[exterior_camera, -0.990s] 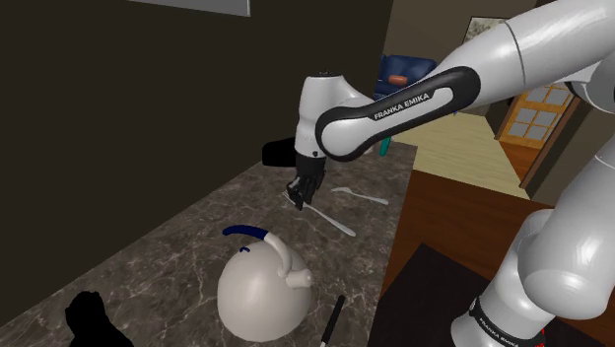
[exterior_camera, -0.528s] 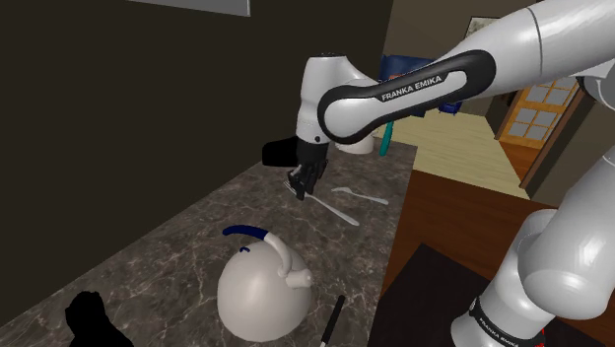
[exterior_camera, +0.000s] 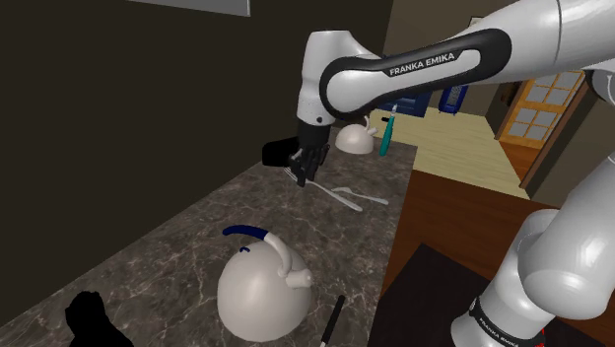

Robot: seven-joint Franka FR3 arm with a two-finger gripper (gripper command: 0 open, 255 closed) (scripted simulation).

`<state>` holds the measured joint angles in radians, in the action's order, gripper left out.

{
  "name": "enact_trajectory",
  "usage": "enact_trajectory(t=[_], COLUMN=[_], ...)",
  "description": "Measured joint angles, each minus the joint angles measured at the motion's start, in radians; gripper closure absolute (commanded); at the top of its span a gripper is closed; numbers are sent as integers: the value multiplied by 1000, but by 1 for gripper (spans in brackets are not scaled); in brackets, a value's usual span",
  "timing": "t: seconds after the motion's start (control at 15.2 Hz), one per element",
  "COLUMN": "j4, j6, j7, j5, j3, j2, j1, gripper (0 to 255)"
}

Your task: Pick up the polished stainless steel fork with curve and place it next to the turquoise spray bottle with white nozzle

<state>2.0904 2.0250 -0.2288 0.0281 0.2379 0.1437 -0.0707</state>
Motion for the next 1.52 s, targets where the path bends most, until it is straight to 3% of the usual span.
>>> enact_trajectory(t=[1.52], j4=[-308], j6=[-310], j7=[-1], j5=[-2], j3=[-5], j2=[2], j1=[3], gripper=[255])
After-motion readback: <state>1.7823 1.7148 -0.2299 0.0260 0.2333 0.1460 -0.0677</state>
